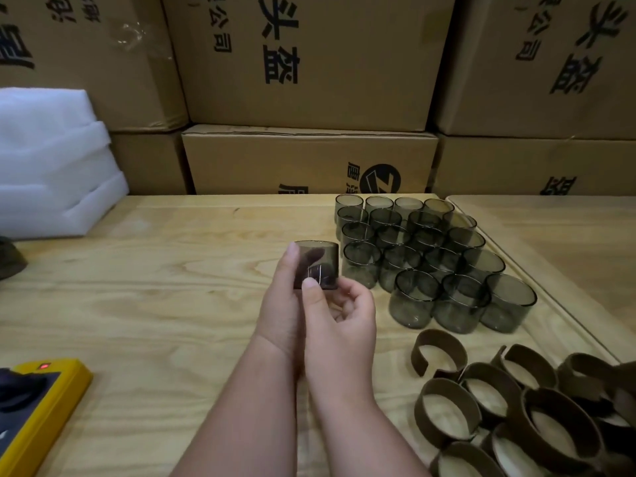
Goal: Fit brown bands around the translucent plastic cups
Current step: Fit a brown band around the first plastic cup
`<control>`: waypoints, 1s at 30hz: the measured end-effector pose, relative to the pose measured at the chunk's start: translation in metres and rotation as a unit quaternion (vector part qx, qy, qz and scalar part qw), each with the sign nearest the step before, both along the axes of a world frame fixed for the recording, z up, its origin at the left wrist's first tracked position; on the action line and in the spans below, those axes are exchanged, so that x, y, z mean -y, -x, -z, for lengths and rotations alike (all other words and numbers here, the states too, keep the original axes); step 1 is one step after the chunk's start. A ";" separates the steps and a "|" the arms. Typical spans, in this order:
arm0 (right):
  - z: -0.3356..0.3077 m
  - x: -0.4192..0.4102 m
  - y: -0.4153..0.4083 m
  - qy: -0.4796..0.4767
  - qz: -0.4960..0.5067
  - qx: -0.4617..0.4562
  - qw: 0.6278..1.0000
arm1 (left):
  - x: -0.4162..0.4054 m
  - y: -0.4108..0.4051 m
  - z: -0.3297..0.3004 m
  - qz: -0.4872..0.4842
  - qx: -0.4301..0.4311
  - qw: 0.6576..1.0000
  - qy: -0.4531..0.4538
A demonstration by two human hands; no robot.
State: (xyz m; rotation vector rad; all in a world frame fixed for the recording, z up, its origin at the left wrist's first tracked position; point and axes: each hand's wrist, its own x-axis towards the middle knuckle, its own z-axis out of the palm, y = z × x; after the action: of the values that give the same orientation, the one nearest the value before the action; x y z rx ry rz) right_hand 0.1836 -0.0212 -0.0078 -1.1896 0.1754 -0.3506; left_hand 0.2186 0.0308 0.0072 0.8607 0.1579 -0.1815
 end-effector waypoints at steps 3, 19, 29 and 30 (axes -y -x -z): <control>0.002 0.001 -0.001 0.014 -0.025 -0.002 1.000 | -0.003 0.003 0.009 -0.023 0.015 0.999 0.036; 0.009 0.020 0.021 0.099 -0.100 0.031 0.990 | -0.013 0.048 0.010 -0.080 0.049 0.995 0.013; 0.006 0.006 -0.005 0.052 -0.030 0.016 0.998 | -0.011 0.030 0.008 -0.058 0.014 0.996 0.071; 0.007 0.004 -0.005 0.065 -0.028 0.010 0.997 | -0.012 0.030 0.007 -0.065 0.006 0.995 0.069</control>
State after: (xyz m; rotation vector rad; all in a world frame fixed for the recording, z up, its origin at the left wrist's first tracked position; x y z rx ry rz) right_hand 0.1886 -0.0253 -0.0149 -1.3166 0.1031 -0.3285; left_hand 0.1889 0.0425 0.0001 0.7108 0.1865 -0.0651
